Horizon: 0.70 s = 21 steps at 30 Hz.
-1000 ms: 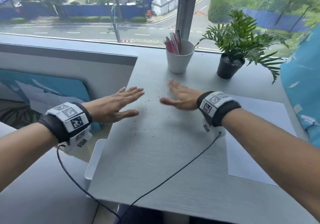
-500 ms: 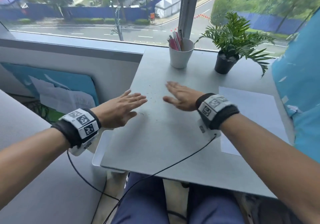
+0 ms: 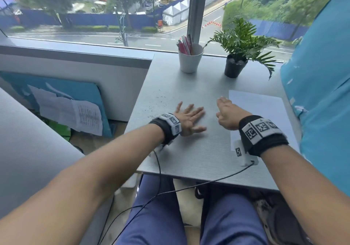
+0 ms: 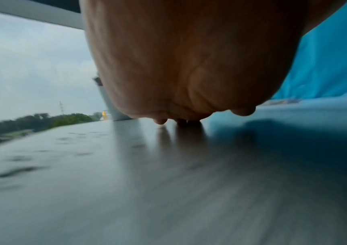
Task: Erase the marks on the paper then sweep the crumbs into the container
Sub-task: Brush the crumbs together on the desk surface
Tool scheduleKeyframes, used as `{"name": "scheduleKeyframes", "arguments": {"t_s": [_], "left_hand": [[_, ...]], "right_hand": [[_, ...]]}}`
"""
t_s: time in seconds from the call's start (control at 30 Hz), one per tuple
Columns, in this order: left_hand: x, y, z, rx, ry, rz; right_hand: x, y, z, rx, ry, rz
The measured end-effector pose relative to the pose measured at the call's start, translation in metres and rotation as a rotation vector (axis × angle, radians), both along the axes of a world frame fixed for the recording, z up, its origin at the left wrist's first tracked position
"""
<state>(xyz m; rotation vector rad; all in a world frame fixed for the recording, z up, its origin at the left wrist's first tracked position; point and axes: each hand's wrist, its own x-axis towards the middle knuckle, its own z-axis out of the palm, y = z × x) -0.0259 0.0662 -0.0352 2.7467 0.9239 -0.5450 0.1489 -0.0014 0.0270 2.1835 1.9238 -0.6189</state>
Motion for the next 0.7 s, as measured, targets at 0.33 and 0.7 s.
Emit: {"name": "scheduleKeyframes", "arguments": {"t_s": [0.33,0.7], "left_hand": [[-0.139,0.018,0.02,0.123,-0.114,0.149],[-0.16,-0.064,0.016,0.062,-0.054,-0.457]], "right_hand": [[-0.092,0.029,-0.05,-0.13,-0.045,-0.025],[-0.049,0.049,-0.033,0.006,0.06,0.069]]}}
